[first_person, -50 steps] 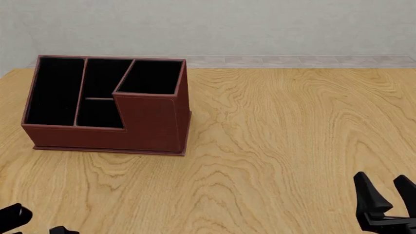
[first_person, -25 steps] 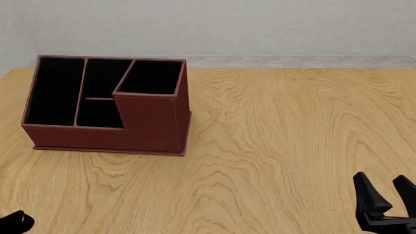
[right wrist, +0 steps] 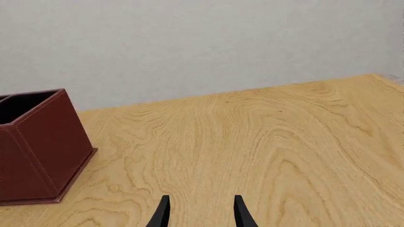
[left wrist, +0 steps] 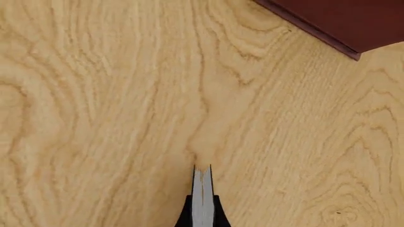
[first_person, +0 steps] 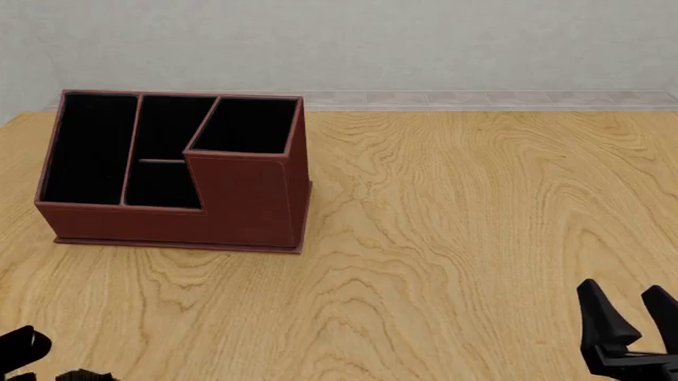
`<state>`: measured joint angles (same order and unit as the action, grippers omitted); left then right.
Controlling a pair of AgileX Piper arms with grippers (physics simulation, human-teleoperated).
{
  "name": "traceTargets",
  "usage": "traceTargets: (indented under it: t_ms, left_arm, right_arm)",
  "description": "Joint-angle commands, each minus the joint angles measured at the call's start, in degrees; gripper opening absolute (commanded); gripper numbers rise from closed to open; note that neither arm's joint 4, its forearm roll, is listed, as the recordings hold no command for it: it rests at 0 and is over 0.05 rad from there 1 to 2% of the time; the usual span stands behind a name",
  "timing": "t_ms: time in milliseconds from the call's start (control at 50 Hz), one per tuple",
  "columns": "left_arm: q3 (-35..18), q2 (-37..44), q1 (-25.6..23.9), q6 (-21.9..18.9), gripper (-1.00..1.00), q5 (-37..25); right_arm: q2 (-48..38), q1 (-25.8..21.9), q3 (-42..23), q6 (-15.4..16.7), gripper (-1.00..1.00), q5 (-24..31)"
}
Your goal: Pick up the book and place it in the left compartment of the caddy.
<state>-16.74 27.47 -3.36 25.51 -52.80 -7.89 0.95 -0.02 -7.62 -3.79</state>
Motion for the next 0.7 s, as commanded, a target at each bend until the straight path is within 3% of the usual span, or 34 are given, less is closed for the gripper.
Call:
traceTargets:
  t_ms: [20,120,160,320,360,420,480,580,680,700]
  left_arm:
    - [-4.00,2.50,2.04,-3.88,-1.00,2.04]
    - [-4.03,3.41,2.51,-2.80,-1.00,2.99]
    - [-4.01,3.71,1.19,-0.55,-1.00,3.35]
    - [-6.58,5.20,3.54,-2.14,-1.00,4.24]
    - [-3.18,1.42,3.05,-1.82,-1.00,3.39]
    - [-4.45,2.18,5.56,-7.62,-1.00,4.57]
    - [-5.73,4.24,6.67,-7.96,-1.00,4.68]
    - [-8.55,7.28,11.32,-13.15,-1.00,5.04]
    - [-14.55,8.45,12.09,-13.77,-1.00,4.03]
    - [-15.66,9.44,14.42,-15.90,-1.00,3.74]
  right_arm:
    - [-0.01,0.35,0.01,-0.38,1.00,-0.04]
    - [-0.81,0.35,0.01,-0.40,1.00,-0.72]
    - [-0.96,0.37,0.01,-0.43,1.00,-0.83]
    - [-1.51,0.47,-0.01,-0.52,1.00,-1.24]
    - [-1.84,0.52,0.00,-0.55,1.00,-1.54]
    - [-1.72,0.56,0.01,-0.57,1.00,-1.42]
    - [-1.26,0.54,0.01,-0.54,1.00,-0.96]
    - [-1.55,0.57,0.01,-0.55,1.00,-1.21]
    - [-1.86,0.64,0.01,-0.52,1.00,-1.50]
    - [-1.91,0.67,0.00,-0.56,1.00,-1.54]
